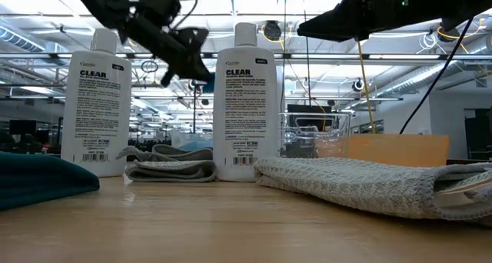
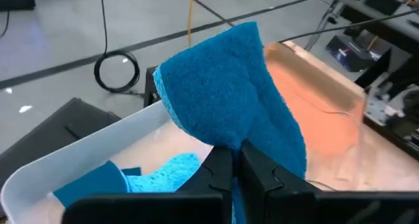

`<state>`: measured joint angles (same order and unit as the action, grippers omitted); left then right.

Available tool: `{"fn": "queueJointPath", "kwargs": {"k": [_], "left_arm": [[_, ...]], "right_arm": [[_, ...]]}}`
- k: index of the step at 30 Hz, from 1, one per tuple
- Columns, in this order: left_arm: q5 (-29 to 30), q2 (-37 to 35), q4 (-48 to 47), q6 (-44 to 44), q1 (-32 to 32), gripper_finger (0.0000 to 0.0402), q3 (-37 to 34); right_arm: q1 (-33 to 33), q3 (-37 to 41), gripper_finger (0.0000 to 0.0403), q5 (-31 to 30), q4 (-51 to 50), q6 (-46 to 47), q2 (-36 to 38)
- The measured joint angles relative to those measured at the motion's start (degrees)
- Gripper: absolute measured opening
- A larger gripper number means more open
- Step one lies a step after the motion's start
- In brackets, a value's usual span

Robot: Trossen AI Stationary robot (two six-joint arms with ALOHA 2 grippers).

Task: Pick & Place Kitchen Items
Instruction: Put the blue sponge into the white bin

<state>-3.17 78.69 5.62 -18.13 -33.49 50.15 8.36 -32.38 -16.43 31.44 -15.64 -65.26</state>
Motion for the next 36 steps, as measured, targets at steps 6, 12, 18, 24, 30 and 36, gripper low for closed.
{"fn": "queueJointPath", "kwargs": {"k": [6, 12, 18, 24, 30, 36], "left_arm": [[-1.8, 8.2, 6.2, -0.7, -3.6, 0.001, 0.0], [-1.9, 14.8, 10.4, -2.8, -5.6, 0.0013, 0.0], [-2.1, 18.9, 10.9, -3.7, -5.9, 0.0006, 0.0], [-3.0, 21.5, 10.9, -5.1, -5.0, 0.0018, 0.0], [-2.8, 23.9, 11.6, -5.1, -4.4, 0.0006, 0.0], [-1.7, 24.1, 11.6, -5.0, -4.2, 0.0045, 0.0]], "right_arm": [[0.0, 0.0, 0.0169, 0.0, 0.0, 0.0, 0.0], [0.0, 0.0, 0.0169, 0.0, 0.0, -0.4, 0.0], [-0.7, 0.0, 0.0169, 0.0, -0.5, -0.4, 0.0], [-1.3, 0.1, 0.0169, 0.0, -1.1, -0.1, 0.0], [-1.3, 0.1, 0.0169, 0.0, -1.1, -0.1, 0.0], [-1.3, 0.1, 0.0169, 0.0, -1.3, 0.0, 0.0]]}}
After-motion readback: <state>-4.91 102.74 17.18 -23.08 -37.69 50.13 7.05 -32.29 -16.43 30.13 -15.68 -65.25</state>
